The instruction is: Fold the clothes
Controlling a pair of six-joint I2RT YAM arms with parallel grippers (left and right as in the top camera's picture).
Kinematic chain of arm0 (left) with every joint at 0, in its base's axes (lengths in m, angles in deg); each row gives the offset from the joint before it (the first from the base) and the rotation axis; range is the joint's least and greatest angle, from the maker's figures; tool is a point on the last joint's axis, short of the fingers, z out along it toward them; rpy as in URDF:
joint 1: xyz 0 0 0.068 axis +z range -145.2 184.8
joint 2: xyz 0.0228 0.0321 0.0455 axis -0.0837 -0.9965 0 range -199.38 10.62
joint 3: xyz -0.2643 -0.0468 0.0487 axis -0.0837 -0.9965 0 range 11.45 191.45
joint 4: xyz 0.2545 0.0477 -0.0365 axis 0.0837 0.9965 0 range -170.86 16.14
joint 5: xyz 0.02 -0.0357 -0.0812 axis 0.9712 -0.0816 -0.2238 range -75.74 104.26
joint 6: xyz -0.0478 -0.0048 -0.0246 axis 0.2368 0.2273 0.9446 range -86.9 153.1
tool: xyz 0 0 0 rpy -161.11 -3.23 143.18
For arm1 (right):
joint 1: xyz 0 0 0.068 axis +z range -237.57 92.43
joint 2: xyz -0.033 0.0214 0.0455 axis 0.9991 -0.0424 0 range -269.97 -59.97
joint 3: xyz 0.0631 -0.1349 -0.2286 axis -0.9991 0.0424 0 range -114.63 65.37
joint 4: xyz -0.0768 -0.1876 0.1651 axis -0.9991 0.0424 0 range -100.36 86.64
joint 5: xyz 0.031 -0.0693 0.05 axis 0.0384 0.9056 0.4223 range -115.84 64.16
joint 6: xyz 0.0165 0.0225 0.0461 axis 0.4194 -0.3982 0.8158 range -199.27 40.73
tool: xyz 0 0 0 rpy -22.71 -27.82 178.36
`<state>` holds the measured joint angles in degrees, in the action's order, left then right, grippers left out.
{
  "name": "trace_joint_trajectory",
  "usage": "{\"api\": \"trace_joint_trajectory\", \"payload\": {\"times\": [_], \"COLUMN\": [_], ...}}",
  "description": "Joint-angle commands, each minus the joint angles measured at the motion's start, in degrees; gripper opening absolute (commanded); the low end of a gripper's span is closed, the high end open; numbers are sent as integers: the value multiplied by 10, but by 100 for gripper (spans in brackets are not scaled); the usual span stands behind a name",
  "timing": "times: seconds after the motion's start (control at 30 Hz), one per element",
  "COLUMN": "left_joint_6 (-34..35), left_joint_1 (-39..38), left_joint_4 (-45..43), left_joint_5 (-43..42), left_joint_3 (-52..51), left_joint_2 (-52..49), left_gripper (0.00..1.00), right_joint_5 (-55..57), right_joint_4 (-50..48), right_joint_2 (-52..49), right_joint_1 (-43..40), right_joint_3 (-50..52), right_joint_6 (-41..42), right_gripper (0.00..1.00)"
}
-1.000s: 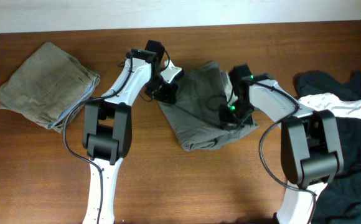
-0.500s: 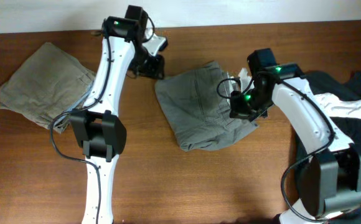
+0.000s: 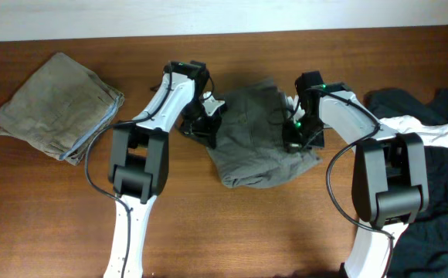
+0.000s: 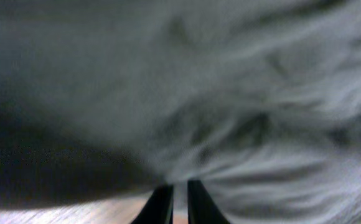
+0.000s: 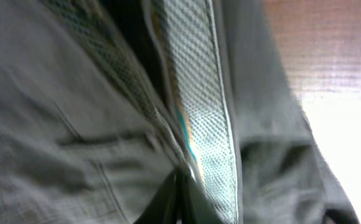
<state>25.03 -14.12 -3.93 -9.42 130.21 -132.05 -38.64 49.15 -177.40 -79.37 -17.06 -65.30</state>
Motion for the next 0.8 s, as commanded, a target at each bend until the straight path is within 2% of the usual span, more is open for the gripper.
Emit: {"api": "trace_joint_trajectory", "payload": {"times": [0.0, 0.03, 0.13, 0.2, 0.27, 0.33, 0.43, 0.5, 0.6, 0.63, 0.7, 0.77], "left_joint_6": [26, 50, 55, 54, 50, 50, 38, 31, 10, 2, 2, 3], "left_joint_1": [8, 26, 53, 81, 100, 121, 117, 91, 33, 9, -7, -22], "left_joint_4": [-102, -187, -227, -169, -92, 46, 169, 198, 198, 183, 155, 95], "left_joint_5": [19, 33, 19, 19, 20, 20, 12, 7, 9, 10, 10, 10], "left_joint_3": [-41, -31, 14, 121, 207, 331, 394, 368, 271, 207, 144, 50], "left_joint_2": [-10, -10, -10, -10, -10, -10, -10, -10, -10, -10, -10, -10], "left_gripper": [8, 6, 5, 7, 14, 25, 26, 21, 20, 19, 15, 14], "right_joint_5": [-57, -90, -121, -112, -88, -68, 38, 77, 61, 26, 16, -3], "right_joint_4": [72, 83, 70, 32, 21, -1, -66, -104, -119, -103, -92, -82], "right_joint_2": [-6, -6, -2, 20, 40, 45, 45, 45, 34, 27, 25, 25], "right_joint_1": [26, 55, 106, 128, 123, 112, 90, 58, -15, -34, -37, -29], "right_joint_3": [2, 2, 0, -9, -29, -55, -55, -55, -55, -52, -43, -14], "right_joint_6": [16, 16, 16, 13, 10, -49, -40, -10, 15, 0, -6, -3], "right_gripper": [9, 9, 8, 9, 9, 9, 9, 8, 8, 6, 6, 6]}}
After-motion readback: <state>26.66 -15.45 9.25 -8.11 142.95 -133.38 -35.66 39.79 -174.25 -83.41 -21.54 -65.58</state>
